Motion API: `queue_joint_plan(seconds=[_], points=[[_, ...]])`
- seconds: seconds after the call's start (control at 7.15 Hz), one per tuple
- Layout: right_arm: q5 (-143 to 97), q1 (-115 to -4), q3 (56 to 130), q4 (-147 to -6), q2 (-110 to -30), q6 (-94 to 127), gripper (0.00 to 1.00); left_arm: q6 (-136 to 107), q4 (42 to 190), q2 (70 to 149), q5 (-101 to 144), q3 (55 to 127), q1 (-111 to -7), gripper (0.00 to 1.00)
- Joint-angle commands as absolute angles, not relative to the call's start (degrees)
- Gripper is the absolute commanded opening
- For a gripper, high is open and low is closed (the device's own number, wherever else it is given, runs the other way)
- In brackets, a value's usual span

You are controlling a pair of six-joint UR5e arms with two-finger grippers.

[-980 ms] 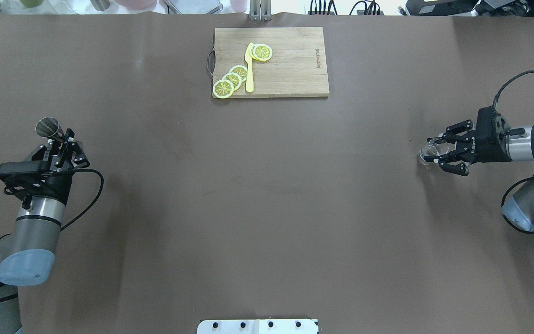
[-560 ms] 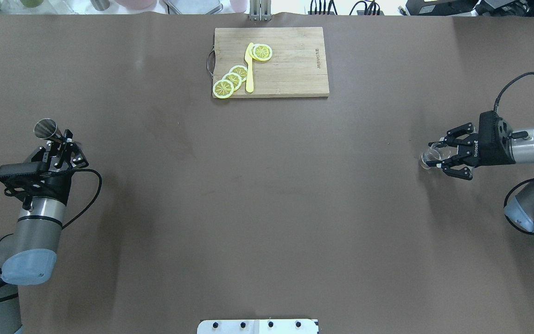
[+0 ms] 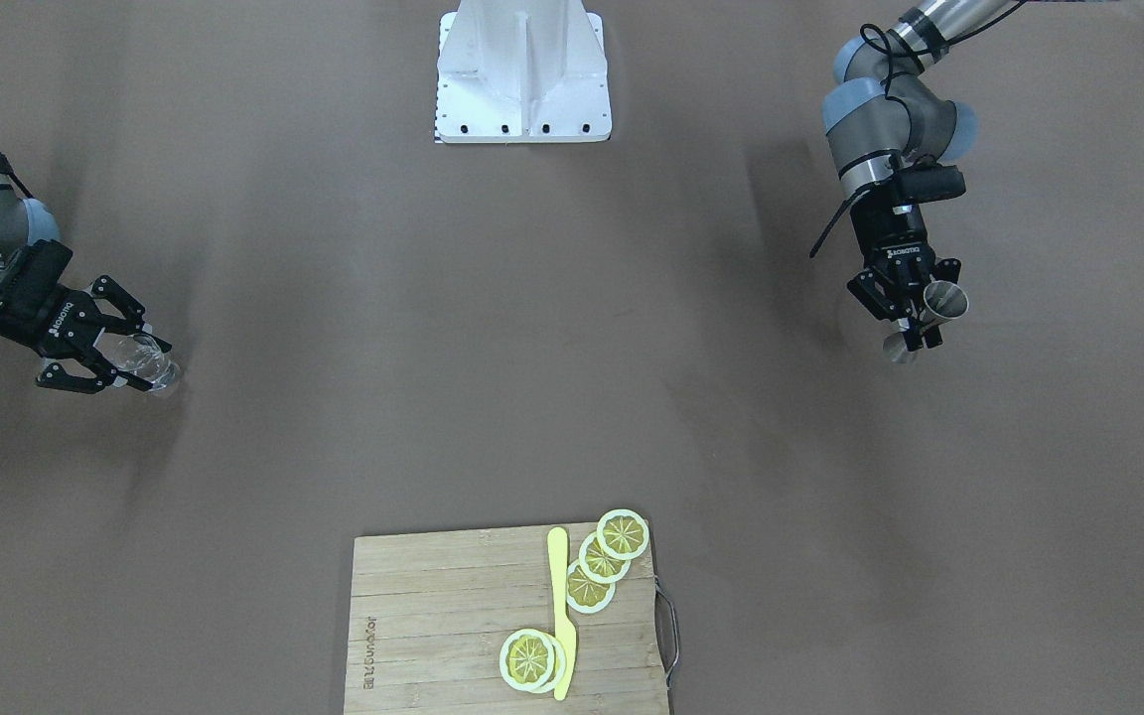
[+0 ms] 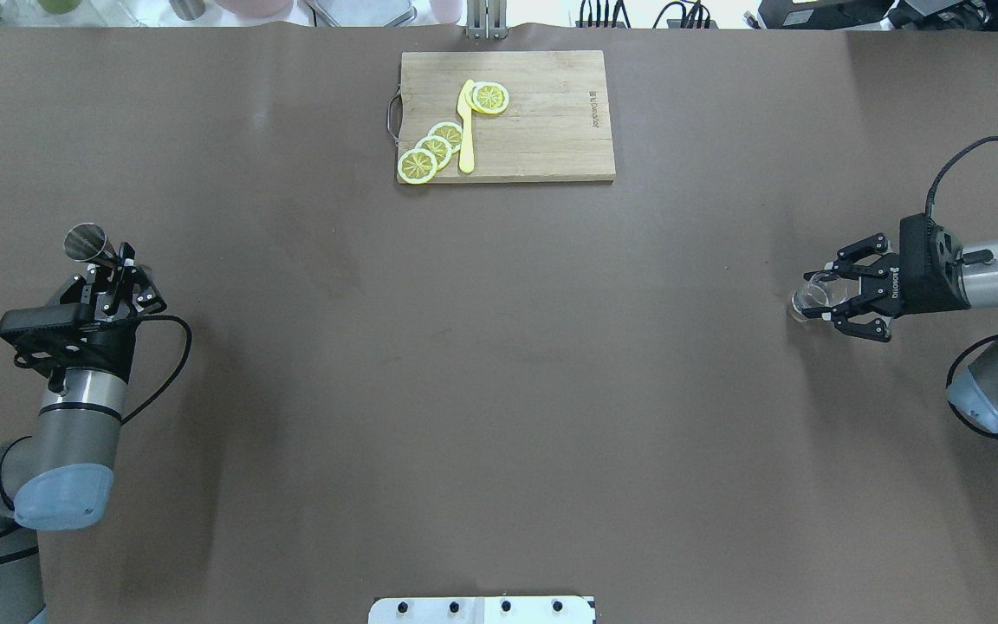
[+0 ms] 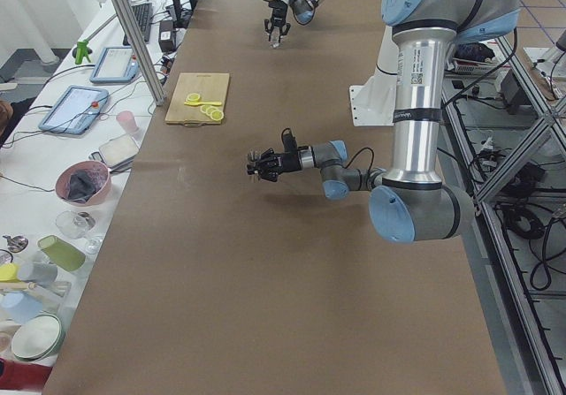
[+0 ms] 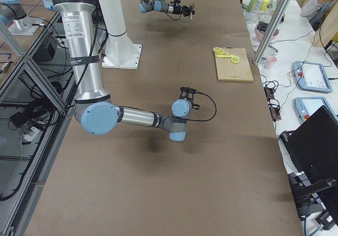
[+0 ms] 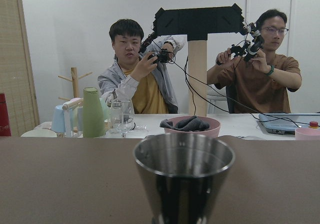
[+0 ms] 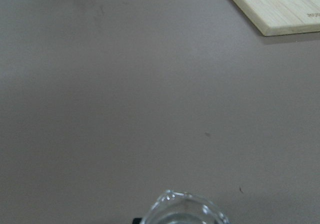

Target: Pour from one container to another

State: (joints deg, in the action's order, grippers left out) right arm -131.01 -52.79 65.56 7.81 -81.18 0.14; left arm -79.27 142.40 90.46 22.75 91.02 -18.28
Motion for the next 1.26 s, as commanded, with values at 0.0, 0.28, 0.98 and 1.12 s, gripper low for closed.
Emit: queue_joint_plan(seconds=[0.0, 0.28, 0.98, 1.12], points=[[-131.0, -52.7, 65.5, 7.8, -81.2, 0.1, 0.0, -83.3, 139.3, 90.5, 21.8, 91.0, -18.3, 0.0], [-131.0, -52.7, 65.5, 7.9, -81.1, 0.3, 0.33, -86.4, 138.7, 90.7, 21.3, 90.7, -18.2, 0.0], [-130.6, -52.8, 65.6, 8.0, -81.1, 0.5, 0.68, -87.1, 136.1, 94.0, 19.3, 87.3, -18.1, 0.0], [-130.6, -52.8, 65.6, 8.0, -81.1, 0.5, 0.79, -87.9, 134.3, 94.2, 19.0, 87.0, -18.0, 0.0]])
